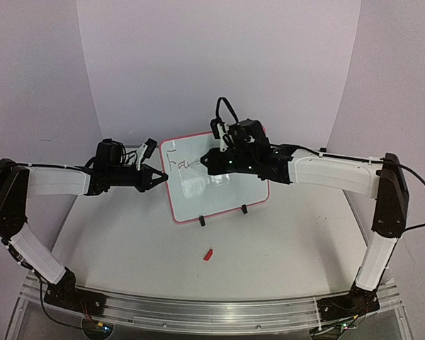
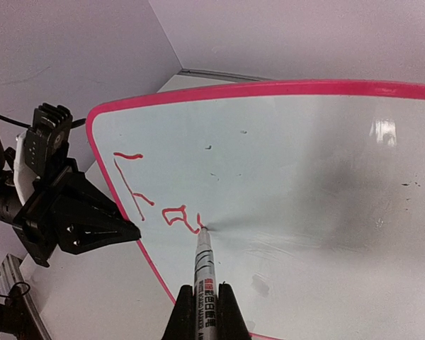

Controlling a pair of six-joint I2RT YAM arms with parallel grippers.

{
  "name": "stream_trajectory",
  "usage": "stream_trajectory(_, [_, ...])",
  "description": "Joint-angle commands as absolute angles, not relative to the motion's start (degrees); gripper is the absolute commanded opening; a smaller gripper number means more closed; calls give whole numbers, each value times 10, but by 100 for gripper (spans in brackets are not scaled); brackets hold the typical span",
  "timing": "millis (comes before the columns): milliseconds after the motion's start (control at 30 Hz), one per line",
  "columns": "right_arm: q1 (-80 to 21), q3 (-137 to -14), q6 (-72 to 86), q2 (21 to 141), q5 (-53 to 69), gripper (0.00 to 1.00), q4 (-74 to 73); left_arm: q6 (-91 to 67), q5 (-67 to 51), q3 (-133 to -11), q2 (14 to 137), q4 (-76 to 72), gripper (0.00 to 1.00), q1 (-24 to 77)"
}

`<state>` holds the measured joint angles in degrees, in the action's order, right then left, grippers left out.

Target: Write a sentence on the whiteboard

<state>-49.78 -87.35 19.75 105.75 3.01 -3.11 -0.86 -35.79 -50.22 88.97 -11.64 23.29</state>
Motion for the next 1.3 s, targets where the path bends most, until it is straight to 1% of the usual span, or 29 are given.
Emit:
stream_trajectory(0, [-495,-867,201,1049,14,0,-34,31,-314,-510,903,-104,0,232])
stream_trajectory(300, [-496,-869,199,1023,51,0,-34,31,-313,-510,900,-102,0,232])
stream_trajectory(533, [-495,-871,203,998,50,0,-20,32,-313,-510,900,-102,0,232])
stream_trajectory(1267, [-495,-910,198,1051,33,0,-12,33,-313,-511,907,-103,0,233])
